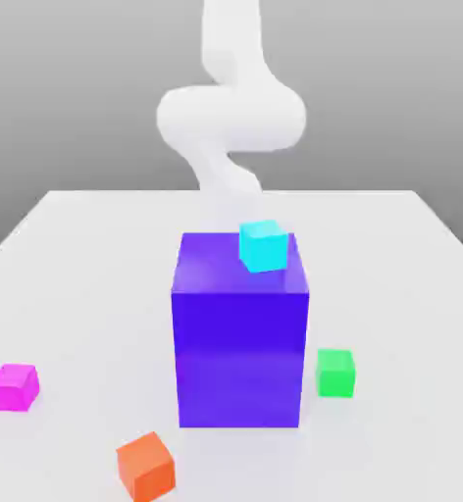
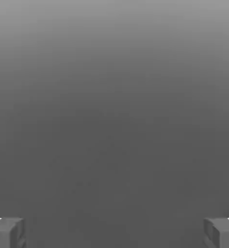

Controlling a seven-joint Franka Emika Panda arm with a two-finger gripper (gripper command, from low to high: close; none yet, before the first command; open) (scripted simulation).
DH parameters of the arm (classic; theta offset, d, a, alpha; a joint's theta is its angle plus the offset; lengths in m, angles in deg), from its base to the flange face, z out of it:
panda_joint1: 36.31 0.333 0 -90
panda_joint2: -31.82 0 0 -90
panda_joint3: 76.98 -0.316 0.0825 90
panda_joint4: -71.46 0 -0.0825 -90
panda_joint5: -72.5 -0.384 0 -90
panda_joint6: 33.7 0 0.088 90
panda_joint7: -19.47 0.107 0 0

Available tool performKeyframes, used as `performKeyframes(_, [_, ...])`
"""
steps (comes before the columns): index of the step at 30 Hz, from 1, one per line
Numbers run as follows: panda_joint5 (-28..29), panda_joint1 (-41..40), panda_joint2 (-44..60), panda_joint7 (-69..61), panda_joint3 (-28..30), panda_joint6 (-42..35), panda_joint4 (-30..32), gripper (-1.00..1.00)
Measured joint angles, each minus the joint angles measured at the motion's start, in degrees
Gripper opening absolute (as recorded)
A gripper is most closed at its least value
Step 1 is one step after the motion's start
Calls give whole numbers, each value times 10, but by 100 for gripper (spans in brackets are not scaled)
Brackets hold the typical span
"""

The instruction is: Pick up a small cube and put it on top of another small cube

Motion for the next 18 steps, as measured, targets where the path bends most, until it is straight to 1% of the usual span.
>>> performKeyframes(5, [32, -84, 103, 110, -6, 45, 25, 0])
performKeyframes(11, [62, -170, 222, 233, 3, 97, 54, 0])
performKeyframes(15, [74, -212, 301, 308, 25, 132, 74, 0])
performKeyframes(18, [69, -242, 359, 355, 46, 160, 89, 0])
